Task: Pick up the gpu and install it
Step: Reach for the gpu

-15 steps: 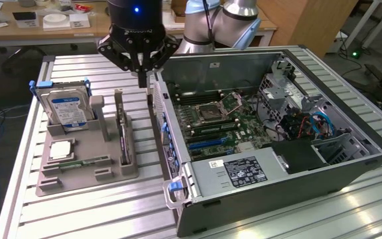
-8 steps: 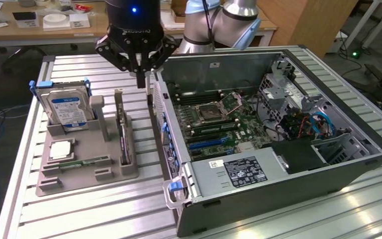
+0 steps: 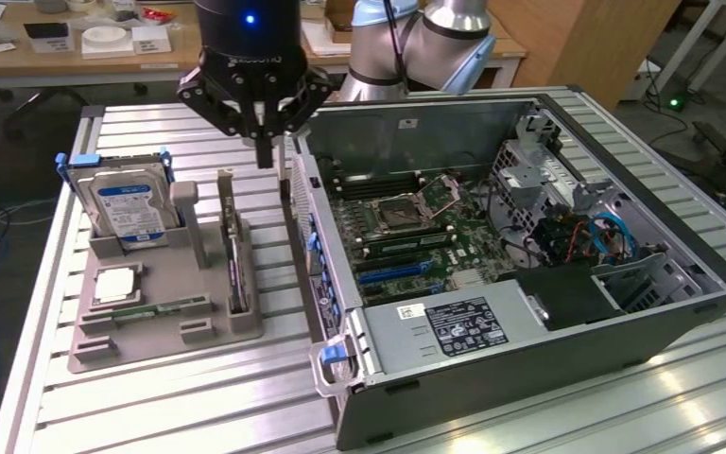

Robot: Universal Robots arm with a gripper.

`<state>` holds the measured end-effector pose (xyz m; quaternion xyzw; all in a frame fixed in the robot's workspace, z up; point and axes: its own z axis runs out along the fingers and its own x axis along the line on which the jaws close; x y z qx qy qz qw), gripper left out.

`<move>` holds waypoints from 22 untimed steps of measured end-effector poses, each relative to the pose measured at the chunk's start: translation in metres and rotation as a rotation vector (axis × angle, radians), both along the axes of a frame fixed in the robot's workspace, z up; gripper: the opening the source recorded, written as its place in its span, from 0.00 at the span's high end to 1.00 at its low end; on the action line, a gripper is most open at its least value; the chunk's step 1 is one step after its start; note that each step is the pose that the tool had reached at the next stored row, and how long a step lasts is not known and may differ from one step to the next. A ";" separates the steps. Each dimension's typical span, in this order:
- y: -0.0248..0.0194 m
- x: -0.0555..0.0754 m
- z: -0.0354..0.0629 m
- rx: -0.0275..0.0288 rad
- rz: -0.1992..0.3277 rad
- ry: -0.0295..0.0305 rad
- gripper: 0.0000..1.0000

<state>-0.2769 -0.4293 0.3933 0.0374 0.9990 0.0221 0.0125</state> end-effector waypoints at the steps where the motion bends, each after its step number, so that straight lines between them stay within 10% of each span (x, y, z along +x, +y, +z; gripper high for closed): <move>1: 0.0000 0.000 0.0000 0.0000 0.000 0.0000 0.89; 22: -0.0010 -0.008 0.0000 0.0000 0.000 0.0001 0.89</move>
